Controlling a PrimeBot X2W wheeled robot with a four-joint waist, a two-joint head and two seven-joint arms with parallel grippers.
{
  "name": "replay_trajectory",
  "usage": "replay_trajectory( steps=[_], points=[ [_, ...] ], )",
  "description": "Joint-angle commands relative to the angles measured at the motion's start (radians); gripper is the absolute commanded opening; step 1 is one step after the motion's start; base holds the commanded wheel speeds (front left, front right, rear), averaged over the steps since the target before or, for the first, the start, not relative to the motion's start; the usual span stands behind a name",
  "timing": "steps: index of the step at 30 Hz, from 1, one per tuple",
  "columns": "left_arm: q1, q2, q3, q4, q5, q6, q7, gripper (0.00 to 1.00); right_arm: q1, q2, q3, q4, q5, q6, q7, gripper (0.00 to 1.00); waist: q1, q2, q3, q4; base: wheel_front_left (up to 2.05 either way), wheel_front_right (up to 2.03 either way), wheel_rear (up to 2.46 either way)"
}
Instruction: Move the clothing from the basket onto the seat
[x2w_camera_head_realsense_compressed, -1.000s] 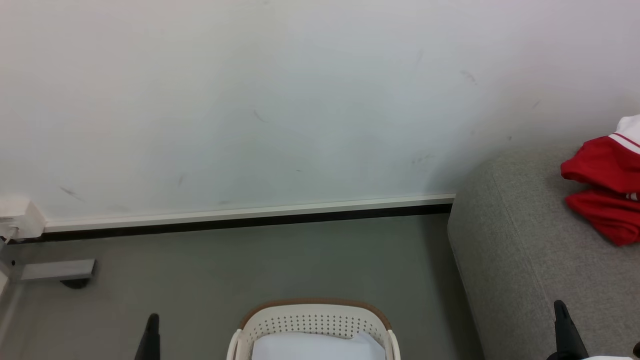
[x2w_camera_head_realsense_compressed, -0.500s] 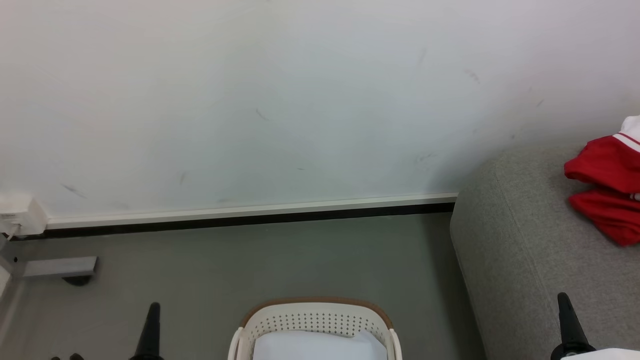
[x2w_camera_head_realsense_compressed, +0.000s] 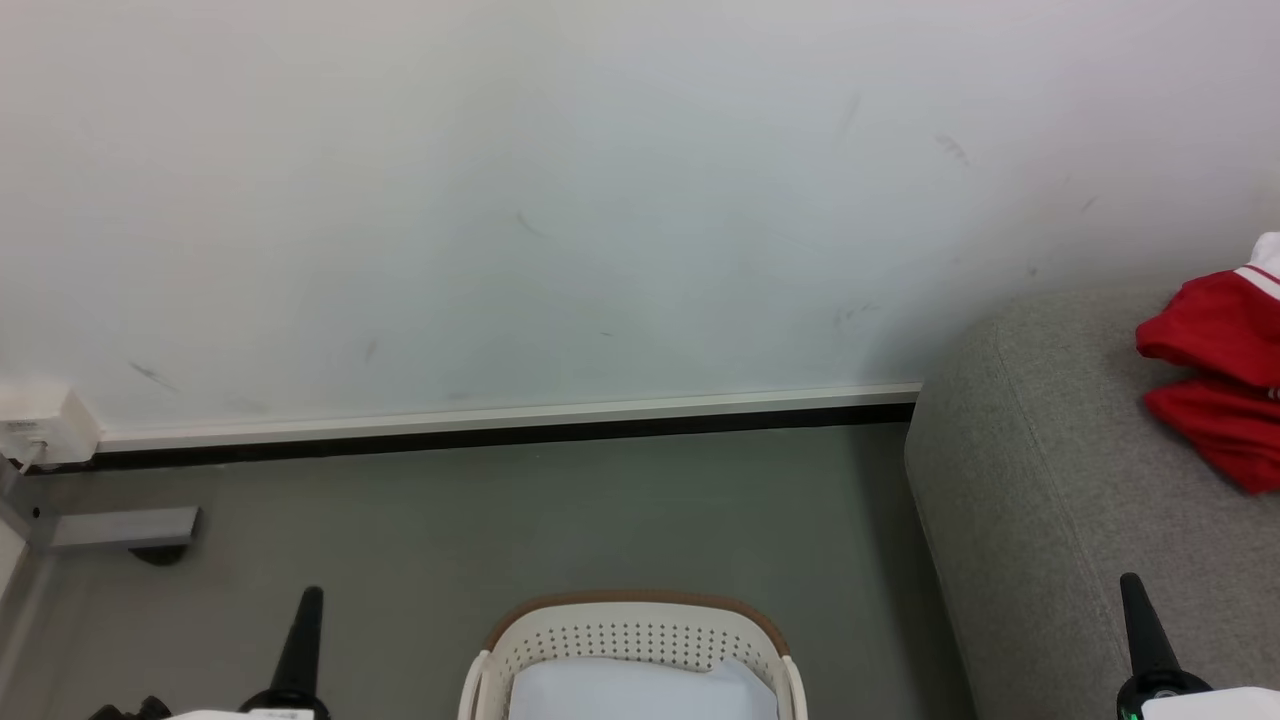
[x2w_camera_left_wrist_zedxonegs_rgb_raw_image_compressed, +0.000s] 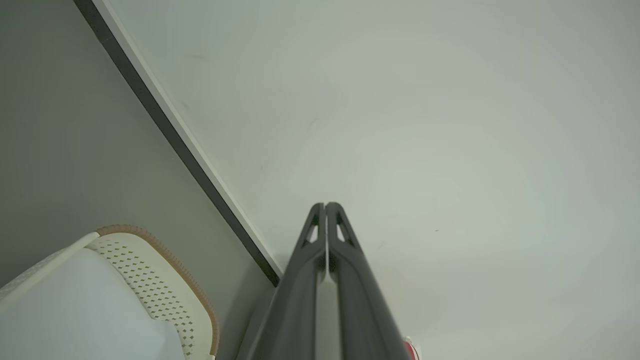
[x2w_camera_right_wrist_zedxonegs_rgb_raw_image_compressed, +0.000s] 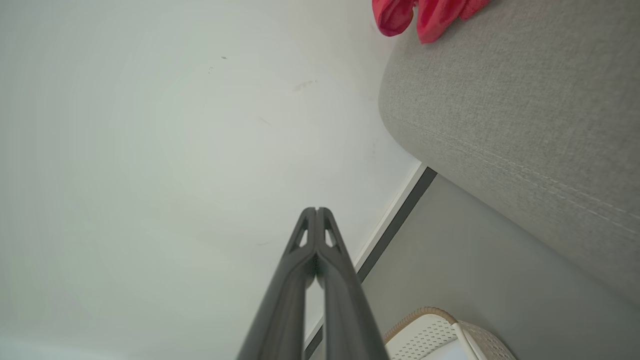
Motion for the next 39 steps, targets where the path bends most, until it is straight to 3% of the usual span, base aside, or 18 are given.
replay_trajectory(
  steps=[1,39],
  points=[
    [-0.018,0.01,0.002,-0.008,-0.027,-0.007,0.005,0.0,-0.022,-0.011,-0.006,-0.012,0.02,-0.001,0.004,0.0,-0.0001,-0.0001,0.0,0.0,0.0,0.0,0.0],
    [-0.072,0.012,0.005,-0.003,-0.334,-0.009,0.083,0.0,-0.045,-0.013,-0.03,-0.045,0.317,-0.002,0.082,0.0,-0.0001,-0.0001,0.013,0.018,0.0,0.0,0.0]
  ],
)
